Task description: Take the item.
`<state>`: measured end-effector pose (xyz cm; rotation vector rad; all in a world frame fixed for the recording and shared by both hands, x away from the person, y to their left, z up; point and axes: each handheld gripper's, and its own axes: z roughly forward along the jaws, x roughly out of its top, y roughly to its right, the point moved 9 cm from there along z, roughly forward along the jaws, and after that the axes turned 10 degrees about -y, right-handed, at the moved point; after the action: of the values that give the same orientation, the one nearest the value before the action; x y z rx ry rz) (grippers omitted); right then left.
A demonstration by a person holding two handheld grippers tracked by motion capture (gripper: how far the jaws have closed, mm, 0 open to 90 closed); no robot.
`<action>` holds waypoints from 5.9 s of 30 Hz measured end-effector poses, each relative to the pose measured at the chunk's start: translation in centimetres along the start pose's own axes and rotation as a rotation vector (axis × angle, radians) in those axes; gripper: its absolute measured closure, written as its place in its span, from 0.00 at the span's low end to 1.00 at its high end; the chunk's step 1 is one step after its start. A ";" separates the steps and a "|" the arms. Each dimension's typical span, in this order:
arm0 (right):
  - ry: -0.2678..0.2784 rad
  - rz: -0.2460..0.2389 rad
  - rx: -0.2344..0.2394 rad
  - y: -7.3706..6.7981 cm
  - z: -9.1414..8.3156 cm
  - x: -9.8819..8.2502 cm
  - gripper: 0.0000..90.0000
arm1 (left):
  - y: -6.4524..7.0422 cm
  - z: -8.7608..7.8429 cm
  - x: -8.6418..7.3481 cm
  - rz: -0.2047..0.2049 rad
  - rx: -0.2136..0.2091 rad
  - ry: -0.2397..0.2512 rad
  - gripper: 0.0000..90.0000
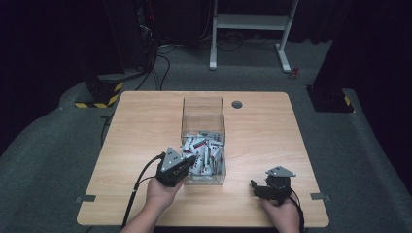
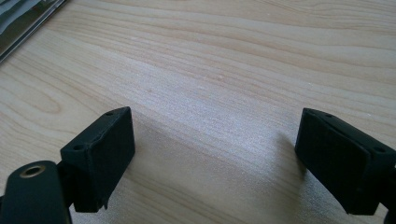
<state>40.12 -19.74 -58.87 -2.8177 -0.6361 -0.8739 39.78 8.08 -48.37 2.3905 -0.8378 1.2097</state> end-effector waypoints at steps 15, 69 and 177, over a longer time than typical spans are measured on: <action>0.000 -0.002 -0.001 0.0 0.0 0.0 0.13 | -1.1 -1.5 0.7 -0.044 0.003 0.070 1.00; 0.000 -0.002 -0.002 0.0 0.0 0.0 0.13 | -4.1 -6.9 3.9 -0.102 0.031 0.269 1.00; 0.001 -0.005 -0.001 0.0 0.0 0.0 0.13 | -15.3 -0.9 -5.5 -0.273 0.303 0.007 0.69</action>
<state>40.07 -19.75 -58.87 -2.8175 -0.6434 -0.8764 46.38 22.24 -52.77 2.6261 -0.3258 1.3060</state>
